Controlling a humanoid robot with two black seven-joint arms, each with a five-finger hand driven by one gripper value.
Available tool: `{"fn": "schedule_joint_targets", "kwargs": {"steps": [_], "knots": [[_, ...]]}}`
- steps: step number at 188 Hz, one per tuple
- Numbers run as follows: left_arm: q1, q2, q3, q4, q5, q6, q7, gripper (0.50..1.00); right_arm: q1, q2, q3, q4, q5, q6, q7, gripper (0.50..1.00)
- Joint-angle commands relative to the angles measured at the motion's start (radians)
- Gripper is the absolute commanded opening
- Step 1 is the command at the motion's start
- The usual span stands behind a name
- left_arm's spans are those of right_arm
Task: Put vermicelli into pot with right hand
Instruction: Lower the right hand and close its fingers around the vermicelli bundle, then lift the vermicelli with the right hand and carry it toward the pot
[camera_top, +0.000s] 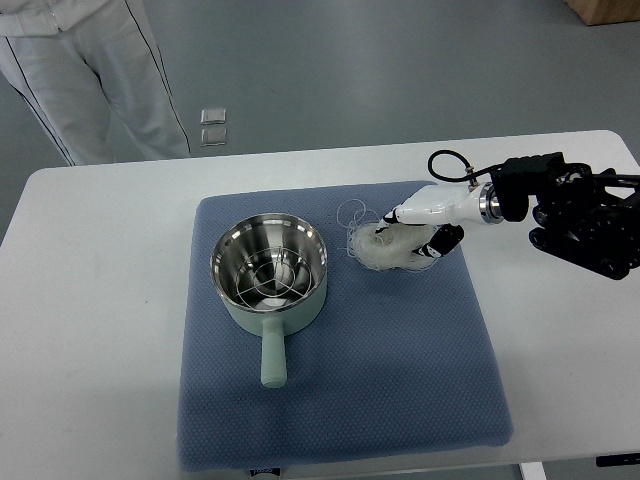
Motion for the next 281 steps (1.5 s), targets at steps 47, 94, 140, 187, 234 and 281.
{"fn": "schedule_joint_targets", "kwargs": {"steps": [47,94,140,187,234,281], "knots": [[0.0,0.0,0.0,0.0,0.0,0.0,0.0,1.0,0.025,-0.014,0.123,-0.02,0.016,0.005,-0.002,0.5],[0.0,0.0,0.0,0.0,0.0,0.0,0.0,1.0,0.059,-0.03,0.163,-0.038,0.017,0.007,-0.002,0.5],[0.0,0.0,0.0,0.0,-0.001,0.0,0.0,1.0,0.154,-0.051,0.186,-0.038,0.021,0.013,-0.001,0.5],[0.0,0.0,0.0,0.0,0.0,0.0,0.0,1.0,0.278,-0.045,0.186,-0.015,0.099,0.025,0.004,0.5],[0.0,0.0,0.002,0.0,0.0,0.0,0.0,1.0,0.325,-0.031,0.193,0.121,0.126,0.037,0.024,0.5],[0.0,0.0,0.0,0.0,0.0,0.0,0.0,1.0,0.312,0.001,0.193,0.235,0.134,0.036,0.058,0.5]]}}
